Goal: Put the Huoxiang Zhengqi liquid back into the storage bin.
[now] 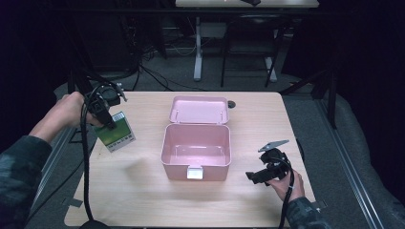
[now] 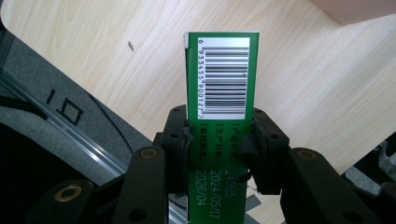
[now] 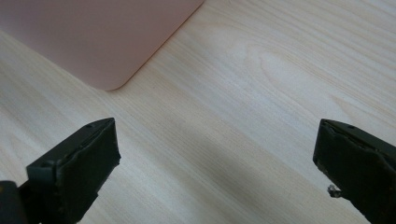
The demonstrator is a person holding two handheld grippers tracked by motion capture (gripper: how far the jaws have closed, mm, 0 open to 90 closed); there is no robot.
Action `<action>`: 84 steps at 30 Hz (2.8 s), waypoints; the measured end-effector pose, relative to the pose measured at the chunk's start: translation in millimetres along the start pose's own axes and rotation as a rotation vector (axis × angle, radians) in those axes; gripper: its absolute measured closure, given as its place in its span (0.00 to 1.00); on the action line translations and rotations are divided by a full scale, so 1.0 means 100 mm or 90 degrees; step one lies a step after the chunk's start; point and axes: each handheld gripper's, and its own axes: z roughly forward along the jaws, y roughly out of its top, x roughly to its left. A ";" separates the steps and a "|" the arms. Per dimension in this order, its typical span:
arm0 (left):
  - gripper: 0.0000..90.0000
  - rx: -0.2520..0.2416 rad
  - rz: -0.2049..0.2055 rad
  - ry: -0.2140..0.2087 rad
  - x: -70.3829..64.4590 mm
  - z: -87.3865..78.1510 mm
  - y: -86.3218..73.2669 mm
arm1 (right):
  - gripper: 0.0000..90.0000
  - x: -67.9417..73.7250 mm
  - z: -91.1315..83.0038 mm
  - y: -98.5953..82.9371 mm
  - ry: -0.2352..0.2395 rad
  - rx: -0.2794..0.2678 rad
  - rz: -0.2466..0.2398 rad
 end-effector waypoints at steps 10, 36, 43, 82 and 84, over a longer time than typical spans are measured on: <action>0.71 0.006 0.028 0.010 -0.03 -0.18 0.04 | 0.00 0.00 0.00 0.00 -0.002 0.002 0.000; 0.71 0.004 0.075 0.034 -0.14 -0.66 0.23 | 0.00 0.01 0.00 0.00 -0.003 0.004 0.000; 0.71 0.007 0.088 0.043 -0.18 -0.76 0.28 | 0.00 0.01 0.00 0.00 -0.005 0.004 -0.003; 0.71 -0.010 0.177 0.053 -0.55 -1.11 0.79 | 0.00 0.01 0.01 0.00 -0.004 0.005 -0.008; 0.71 -0.015 0.187 0.055 -0.57 -1.11 0.83 | 0.00 0.01 0.01 0.00 -0.004 0.005 -0.008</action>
